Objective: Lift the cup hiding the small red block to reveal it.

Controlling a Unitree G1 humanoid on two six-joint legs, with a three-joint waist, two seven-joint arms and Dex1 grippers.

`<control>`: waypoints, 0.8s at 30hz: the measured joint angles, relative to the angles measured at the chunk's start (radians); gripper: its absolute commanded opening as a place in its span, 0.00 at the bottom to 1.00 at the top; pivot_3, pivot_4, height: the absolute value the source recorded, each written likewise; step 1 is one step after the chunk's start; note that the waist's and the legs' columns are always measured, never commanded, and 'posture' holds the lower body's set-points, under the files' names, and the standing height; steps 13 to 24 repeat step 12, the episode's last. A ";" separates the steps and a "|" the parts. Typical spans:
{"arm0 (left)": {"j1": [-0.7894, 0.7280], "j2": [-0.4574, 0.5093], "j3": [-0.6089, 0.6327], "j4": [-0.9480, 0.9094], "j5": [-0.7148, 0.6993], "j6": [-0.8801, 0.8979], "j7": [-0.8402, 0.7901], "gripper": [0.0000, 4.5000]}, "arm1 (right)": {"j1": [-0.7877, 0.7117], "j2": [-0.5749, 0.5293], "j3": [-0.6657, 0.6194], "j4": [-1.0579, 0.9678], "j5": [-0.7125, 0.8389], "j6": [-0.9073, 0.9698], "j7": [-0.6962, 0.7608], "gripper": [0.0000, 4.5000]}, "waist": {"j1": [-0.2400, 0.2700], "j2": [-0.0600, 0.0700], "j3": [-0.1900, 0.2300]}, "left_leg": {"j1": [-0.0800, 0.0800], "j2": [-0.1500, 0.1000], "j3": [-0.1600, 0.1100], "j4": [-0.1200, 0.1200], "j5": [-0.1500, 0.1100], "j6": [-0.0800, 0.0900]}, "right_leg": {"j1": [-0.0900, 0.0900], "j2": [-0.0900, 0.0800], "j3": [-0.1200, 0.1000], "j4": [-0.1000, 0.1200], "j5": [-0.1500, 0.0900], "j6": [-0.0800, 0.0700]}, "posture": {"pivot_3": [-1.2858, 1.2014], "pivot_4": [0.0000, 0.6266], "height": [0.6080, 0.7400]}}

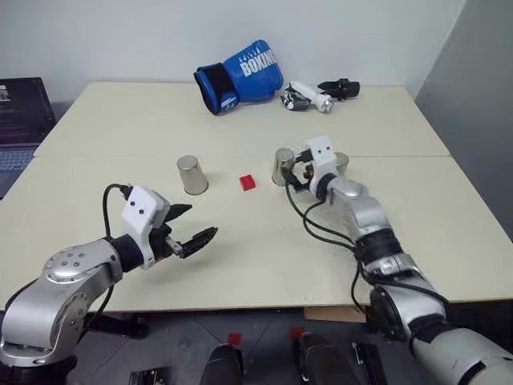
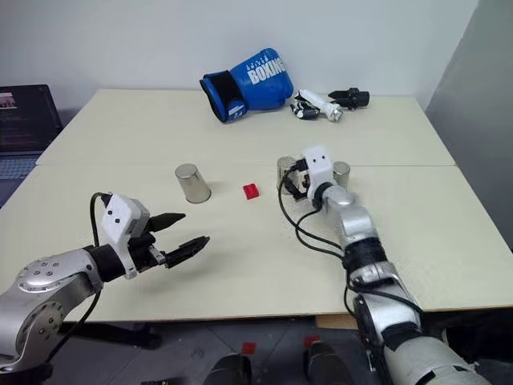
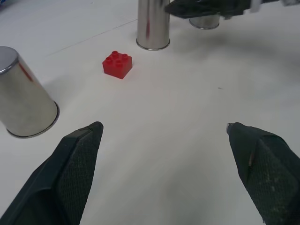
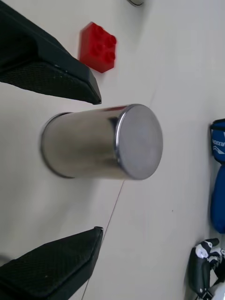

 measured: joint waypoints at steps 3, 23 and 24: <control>-0.008 0.051 0.045 0.034 -0.003 0.003 -0.030 1.00 | 0.116 -0.133 0.006 -0.298 0.062 0.221 0.086 0.99 | 0.001 0.000 0.000 | 0.000 0.000 0.001 0.000 0.000 0.000 | 0.000 0.000 0.000 0.000 -0.004 0.003 | 0.52 0.24 1.00; -0.049 0.125 0.089 0.142 -0.006 0.002 -0.107 1.00 | 0.228 -0.454 -0.105 -0.696 0.314 0.575 0.292 0.99 | -0.004 0.001 0.001 | 0.002 0.001 0.002 0.000 0.000 0.000 | 0.000 0.000 0.001 -0.001 -0.005 0.002 | 0.52 0.24 1.00; -0.049 0.125 0.089 0.142 -0.006 0.002 -0.107 1.00 | 0.228 -0.454 -0.105 -0.696 0.314 0.575 0.292 0.99 | -0.004 0.001 0.001 | 0.002 0.001 0.002 0.000 0.000 0.000 | 0.000 0.000 0.001 -0.001 -0.005 0.002 | 0.52 0.24 1.00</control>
